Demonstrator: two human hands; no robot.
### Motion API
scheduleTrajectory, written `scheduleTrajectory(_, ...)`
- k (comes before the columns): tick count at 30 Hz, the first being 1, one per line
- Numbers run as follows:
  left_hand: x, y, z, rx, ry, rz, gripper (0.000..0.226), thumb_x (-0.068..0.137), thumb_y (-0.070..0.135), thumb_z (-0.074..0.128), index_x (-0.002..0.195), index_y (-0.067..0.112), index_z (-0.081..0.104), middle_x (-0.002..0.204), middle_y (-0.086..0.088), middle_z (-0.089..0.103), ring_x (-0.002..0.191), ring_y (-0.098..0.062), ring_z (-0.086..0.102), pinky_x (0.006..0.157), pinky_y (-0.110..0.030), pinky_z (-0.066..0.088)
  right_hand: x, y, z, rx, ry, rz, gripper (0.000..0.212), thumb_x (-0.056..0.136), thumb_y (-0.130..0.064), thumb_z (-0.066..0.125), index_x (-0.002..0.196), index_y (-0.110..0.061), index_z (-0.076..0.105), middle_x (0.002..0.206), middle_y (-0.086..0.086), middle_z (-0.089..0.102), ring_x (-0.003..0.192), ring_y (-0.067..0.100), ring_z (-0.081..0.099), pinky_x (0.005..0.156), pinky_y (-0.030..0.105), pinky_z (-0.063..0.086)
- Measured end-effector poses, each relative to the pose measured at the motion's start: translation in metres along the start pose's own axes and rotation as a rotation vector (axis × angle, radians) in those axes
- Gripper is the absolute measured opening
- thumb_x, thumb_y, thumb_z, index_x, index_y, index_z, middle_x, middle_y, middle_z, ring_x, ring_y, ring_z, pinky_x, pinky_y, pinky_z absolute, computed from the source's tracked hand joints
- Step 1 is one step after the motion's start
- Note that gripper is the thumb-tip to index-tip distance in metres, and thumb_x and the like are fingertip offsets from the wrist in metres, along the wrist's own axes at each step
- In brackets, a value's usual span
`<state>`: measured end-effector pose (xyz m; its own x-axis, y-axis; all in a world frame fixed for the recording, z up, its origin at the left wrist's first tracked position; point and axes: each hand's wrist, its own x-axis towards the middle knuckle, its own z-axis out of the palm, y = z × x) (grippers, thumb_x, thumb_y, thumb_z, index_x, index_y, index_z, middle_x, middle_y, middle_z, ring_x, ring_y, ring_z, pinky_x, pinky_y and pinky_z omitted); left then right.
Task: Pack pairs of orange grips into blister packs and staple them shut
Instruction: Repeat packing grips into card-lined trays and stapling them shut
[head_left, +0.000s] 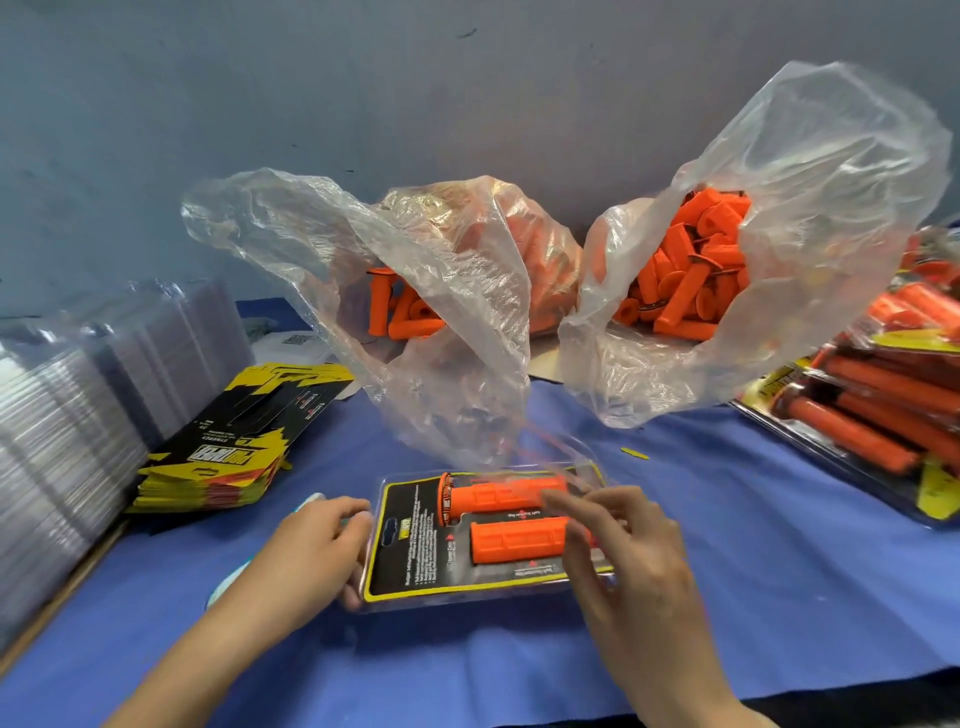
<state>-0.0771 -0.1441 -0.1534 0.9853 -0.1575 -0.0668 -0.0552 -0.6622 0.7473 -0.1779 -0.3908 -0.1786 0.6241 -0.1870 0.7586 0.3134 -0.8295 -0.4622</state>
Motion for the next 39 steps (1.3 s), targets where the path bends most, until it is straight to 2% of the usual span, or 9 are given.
scheduleTrajectory(7, 0.003, 0.015, 0.001, -0.55, -0.091, -0.29, 0.023, 0.104, 0.016, 0.042, 0.097, 0.002, 0.058, 0.051, -0.009, 0.057, 0.038, -0.02, 0.052, 0.037, -0.027, 0.047, -0.011, 0.011, 0.005, -0.252, -0.117, -0.214, 0.023, 0.084, -0.024, 0.052, 0.096, -0.028, 0.071, 0.093, -0.008, 0.061, 0.085, 0.019, 0.056, 0.079, 0.032, 0.035)
scheduleTrajectory(11, -0.001, 0.013, 0.004, -0.437, -0.166, -0.254, 0.036, 0.101, 0.034, 0.051, 0.085, 0.003, 0.059, 0.048, 0.0, 0.052, 0.042, -0.017, 0.053, 0.043, -0.027, 0.05, -0.013, 0.013, 0.005, -0.259, -0.132, -0.285, 0.015, 0.086, -0.032, 0.059, 0.092, -0.028, 0.071, 0.091, -0.007, 0.061, 0.085, 0.017, 0.055, 0.078, 0.032, 0.038)
scheduleTrajectory(15, -0.003, 0.009, 0.012, -0.323, -0.197, -0.21, 0.02, 0.096, 0.024, 0.062, 0.097, 0.005, 0.065, 0.056, 0.002, 0.066, 0.047, -0.017, 0.056, 0.044, -0.026, 0.051, -0.012, 0.014, 0.007, -0.314, -0.188, -0.39, 0.019, 0.084, -0.042, 0.062, 0.094, -0.029, 0.073, 0.091, -0.006, 0.064, 0.078, 0.021, 0.062, 0.075, 0.035, 0.04)
scheduleTrajectory(24, 0.0, 0.009, 0.02, -0.389, -0.114, -0.184, 0.019, 0.095, 0.021, 0.063, 0.111, 0.014, 0.056, 0.071, -0.002, 0.073, 0.042, -0.013, 0.055, 0.042, -0.022, 0.047, -0.011, 0.018, 0.009, -0.4, -0.254, -0.459, 0.038, 0.076, -0.006, 0.051, 0.099, -0.029, 0.07, 0.089, -0.005, 0.06, 0.074, 0.022, 0.057, 0.07, 0.033, 0.038)
scheduleTrajectory(26, -0.003, 0.005, 0.025, -0.224, 0.057, -0.074, 0.034, 0.094, 0.028, 0.063, 0.124, 0.022, 0.048, 0.093, 0.003, 0.066, 0.063, -0.013, 0.063, 0.054, -0.026, 0.05, -0.01, 0.017, 0.009, -0.404, -0.274, -0.453, 0.036, 0.078, -0.009, 0.048, 0.097, -0.029, 0.071, 0.086, -0.006, 0.06, 0.072, 0.022, 0.057, 0.068, 0.033, 0.037)
scheduleTrajectory(29, -0.015, 0.006, 0.027, 0.259, 0.363, 0.475, 0.031, 0.095, 0.045, 0.053, 0.123, 0.031, 0.051, 0.111, 0.013, 0.049, 0.099, -0.009, 0.057, 0.085, -0.03, 0.044, -0.011, 0.015, 0.009, -0.401, -0.27, -0.424, 0.036, 0.076, -0.007, 0.051, 0.096, -0.028, 0.072, 0.084, -0.006, 0.06, 0.071, 0.022, 0.057, 0.068, 0.033, 0.036)
scheduleTrajectory(31, -0.025, 0.012, 0.032, 0.424, 0.258, 0.81, 0.029, 0.095, 0.049, 0.051, 0.115, 0.03, 0.058, 0.112, 0.011, 0.053, 0.103, -0.01, 0.054, 0.09, -0.029, 0.041, -0.01, 0.015, 0.009, -0.378, -0.252, -0.394, 0.033, 0.075, -0.006, 0.06, 0.097, -0.028, 0.071, 0.084, -0.006, 0.06, 0.071, 0.022, 0.056, 0.068, 0.033, 0.035)
scheduleTrajectory(34, -0.032, 0.015, 0.052, 0.61, 0.127, 0.998, 0.022, 0.092, 0.043, 0.057, 0.107, 0.029, 0.064, 0.105, 0.008, 0.06, 0.094, -0.013, 0.059, 0.082, -0.03, 0.047, -0.01, 0.016, 0.01, -0.357, -0.258, -0.384, 0.029, 0.078, -0.011, 0.057, 0.096, -0.03, 0.07, 0.083, -0.007, 0.058, 0.072, 0.021, 0.054, 0.069, 0.032, 0.035)
scheduleTrajectory(39, -0.03, 0.017, 0.052, 0.694, 0.29, 1.046, 0.015, 0.098, 0.027, 0.056, 0.086, 0.025, 0.064, 0.08, 0.006, 0.055, 0.07, -0.019, 0.053, 0.063, -0.034, 0.046, -0.008, 0.021, 0.001, -0.368, -0.265, -0.349, 0.016, 0.084, -0.018, 0.06, 0.089, -0.03, 0.069, 0.08, -0.008, 0.055, 0.071, 0.02, 0.054, 0.068, 0.031, 0.037)
